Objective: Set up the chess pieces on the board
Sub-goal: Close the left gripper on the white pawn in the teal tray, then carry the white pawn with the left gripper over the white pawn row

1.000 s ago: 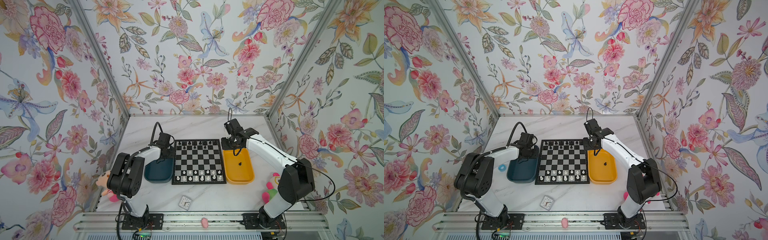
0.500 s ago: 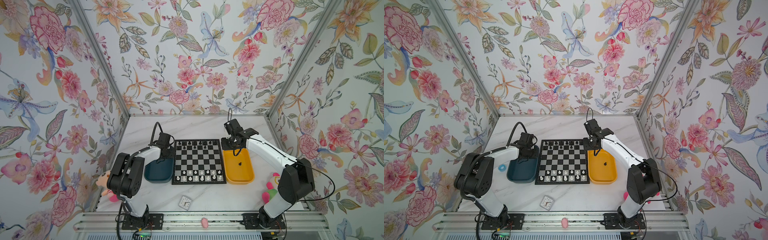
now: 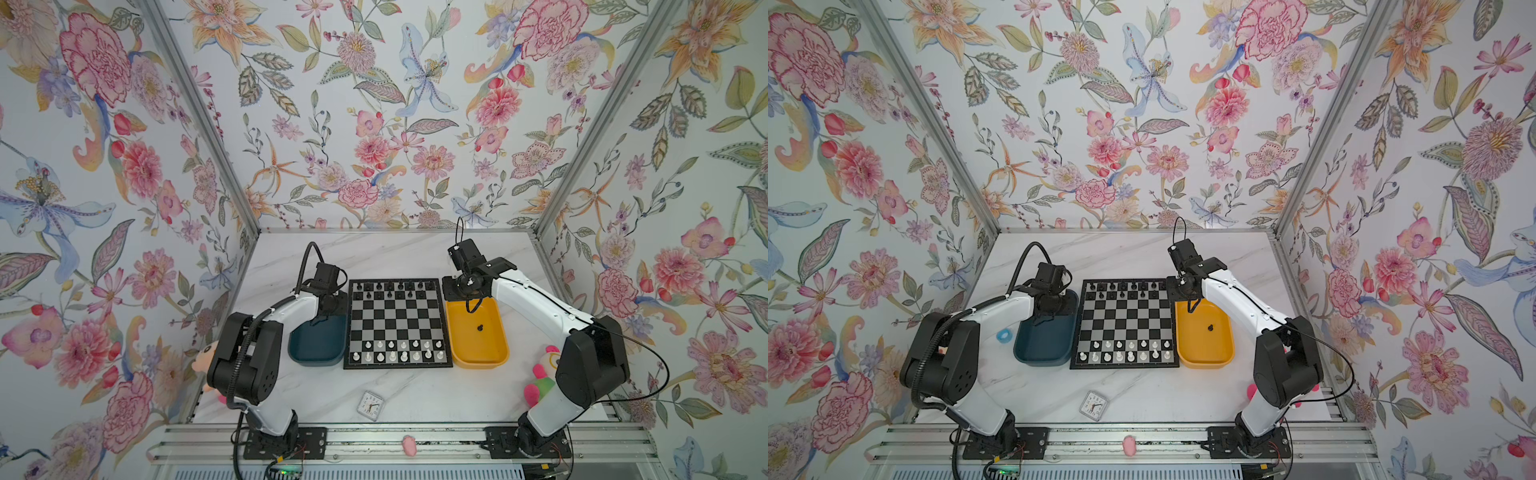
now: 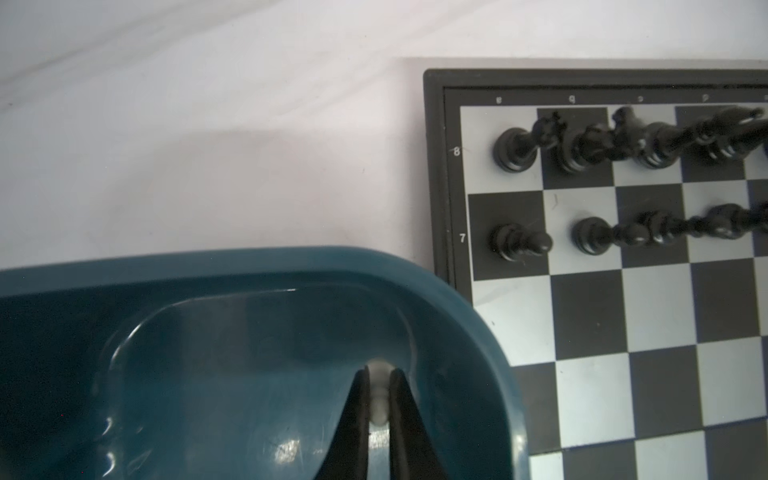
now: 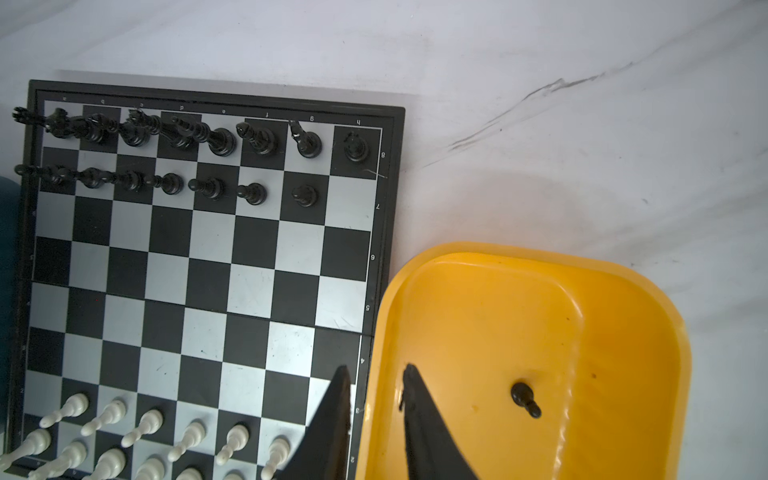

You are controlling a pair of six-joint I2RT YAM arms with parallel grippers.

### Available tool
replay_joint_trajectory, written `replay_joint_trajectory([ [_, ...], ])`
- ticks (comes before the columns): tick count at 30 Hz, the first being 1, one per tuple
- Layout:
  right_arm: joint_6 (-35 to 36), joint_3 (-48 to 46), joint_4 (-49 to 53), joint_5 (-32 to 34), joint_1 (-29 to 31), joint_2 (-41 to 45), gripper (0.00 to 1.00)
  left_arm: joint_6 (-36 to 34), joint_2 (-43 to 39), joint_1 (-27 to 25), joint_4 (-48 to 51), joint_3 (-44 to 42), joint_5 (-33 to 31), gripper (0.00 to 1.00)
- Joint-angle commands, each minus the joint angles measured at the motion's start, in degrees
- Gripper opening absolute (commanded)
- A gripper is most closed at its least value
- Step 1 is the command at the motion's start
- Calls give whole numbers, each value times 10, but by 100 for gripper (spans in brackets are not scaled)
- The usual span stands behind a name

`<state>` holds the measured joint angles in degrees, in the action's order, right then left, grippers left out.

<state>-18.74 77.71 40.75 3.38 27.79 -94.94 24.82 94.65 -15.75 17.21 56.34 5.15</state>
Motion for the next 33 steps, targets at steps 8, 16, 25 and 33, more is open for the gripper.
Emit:
replay_joint_trajectory([
  [8, -4, -23, -20, -16, -5, 18, 25, -7, -107, -16, 84, 45, -17, 11],
  [16, -2, -44, -40, -30, -5, 31, 24, 1, -161, -67, 130, 51, -24, 13],
  [25, -4, -72, -59, -39, 1, 50, 24, 31, -205, -136, 156, 27, -51, 13],
  [33, -6, -100, -73, -40, 9, 70, 24, 61, -218, -191, 150, -13, -65, 12],
])
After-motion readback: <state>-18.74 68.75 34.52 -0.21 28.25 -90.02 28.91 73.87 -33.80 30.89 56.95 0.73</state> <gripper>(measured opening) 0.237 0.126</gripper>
